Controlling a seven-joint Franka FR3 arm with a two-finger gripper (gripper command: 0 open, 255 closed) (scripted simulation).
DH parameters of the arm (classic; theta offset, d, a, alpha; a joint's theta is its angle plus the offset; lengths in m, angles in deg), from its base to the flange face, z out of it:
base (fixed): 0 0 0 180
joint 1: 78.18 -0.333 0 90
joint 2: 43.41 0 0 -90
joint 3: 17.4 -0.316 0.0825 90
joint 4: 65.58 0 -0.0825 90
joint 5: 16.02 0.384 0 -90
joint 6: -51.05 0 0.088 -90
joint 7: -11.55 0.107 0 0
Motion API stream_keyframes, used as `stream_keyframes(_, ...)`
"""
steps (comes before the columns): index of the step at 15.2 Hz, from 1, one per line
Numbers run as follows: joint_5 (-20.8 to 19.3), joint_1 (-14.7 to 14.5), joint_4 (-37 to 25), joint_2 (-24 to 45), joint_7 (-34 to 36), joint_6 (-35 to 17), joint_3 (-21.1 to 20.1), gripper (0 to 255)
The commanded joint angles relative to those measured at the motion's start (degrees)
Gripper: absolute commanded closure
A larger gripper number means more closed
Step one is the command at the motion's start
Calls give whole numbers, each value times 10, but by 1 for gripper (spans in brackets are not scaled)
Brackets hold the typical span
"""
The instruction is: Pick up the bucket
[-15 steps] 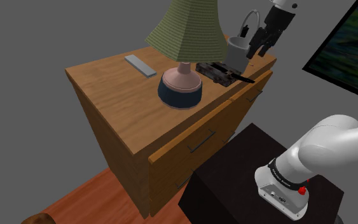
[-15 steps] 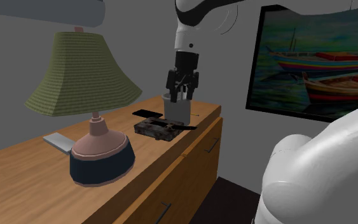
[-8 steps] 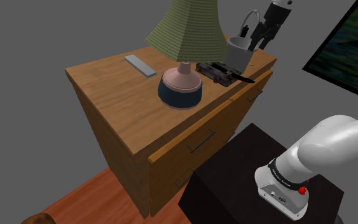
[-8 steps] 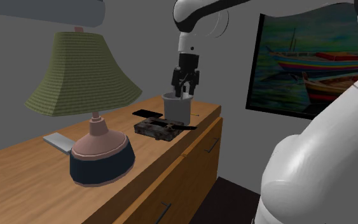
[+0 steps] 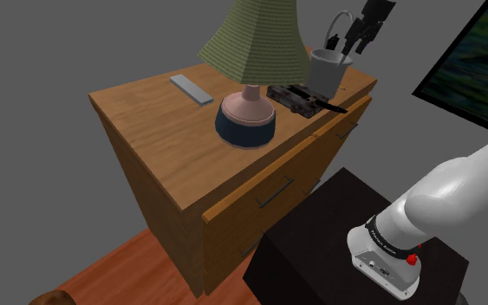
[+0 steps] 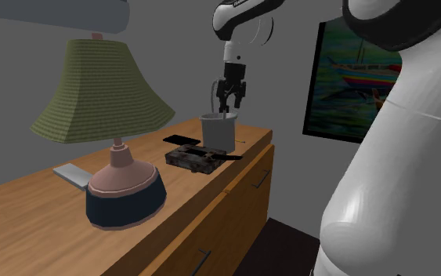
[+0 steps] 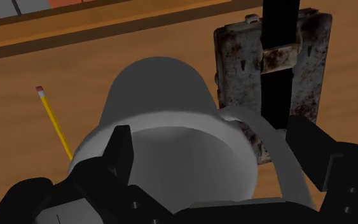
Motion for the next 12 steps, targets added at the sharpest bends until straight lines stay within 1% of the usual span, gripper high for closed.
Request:
stream_keyframes(1,5,7,-40,53,-25,5,18,0)
stream_keyframes(6,49,32,-164,169,-87,33,54,0)
stream_keyframes(12,48,30,-114,165,-90,-15,53,0)
